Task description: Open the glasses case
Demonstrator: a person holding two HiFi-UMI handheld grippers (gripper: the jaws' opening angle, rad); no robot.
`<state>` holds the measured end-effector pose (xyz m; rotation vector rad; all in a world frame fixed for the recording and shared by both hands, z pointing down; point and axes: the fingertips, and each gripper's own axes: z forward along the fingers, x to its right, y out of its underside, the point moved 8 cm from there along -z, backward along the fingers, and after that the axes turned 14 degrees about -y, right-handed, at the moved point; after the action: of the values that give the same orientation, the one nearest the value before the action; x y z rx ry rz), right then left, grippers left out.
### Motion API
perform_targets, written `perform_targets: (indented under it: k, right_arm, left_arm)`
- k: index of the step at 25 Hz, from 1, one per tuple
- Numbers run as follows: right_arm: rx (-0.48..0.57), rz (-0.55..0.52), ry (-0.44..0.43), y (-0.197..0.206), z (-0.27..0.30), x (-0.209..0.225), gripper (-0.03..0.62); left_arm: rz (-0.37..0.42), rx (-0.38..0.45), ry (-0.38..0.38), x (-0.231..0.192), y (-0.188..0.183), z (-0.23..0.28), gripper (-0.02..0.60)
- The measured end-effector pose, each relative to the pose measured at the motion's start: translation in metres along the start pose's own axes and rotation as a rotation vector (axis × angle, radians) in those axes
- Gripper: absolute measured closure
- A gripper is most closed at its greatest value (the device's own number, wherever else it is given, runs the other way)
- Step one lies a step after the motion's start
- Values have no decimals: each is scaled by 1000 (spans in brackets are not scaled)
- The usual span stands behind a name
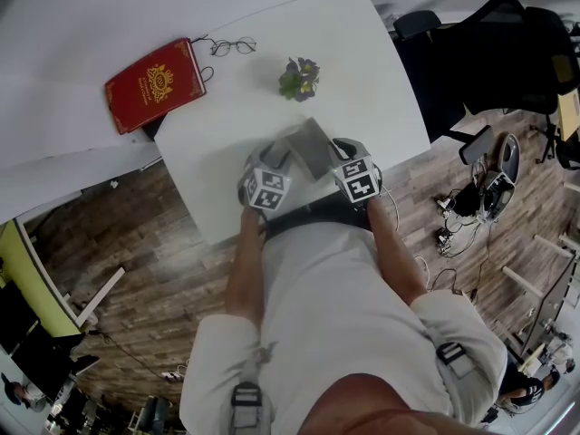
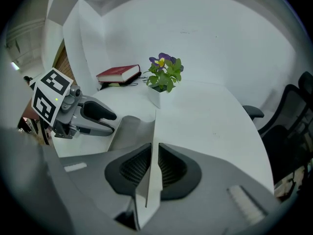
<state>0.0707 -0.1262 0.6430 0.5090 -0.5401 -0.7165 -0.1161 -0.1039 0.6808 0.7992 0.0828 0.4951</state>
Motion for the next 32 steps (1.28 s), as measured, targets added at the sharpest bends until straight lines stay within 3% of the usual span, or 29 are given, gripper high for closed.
perform_targets:
  k: [6,13,32]
  right_arm:
    - [41,-6,18,-2,-6,0,474]
    - [156,-57,39,-11,-22,-10,416]
    - [422,-179,105,-63,-96,-52,414]
  left_arm:
    - [-12,23,-19,0,-6,-6,382]
    - [-37,109,-69,-2,-28,-29,387]
    - [-53,412,-156,-15,-98,-115,400]
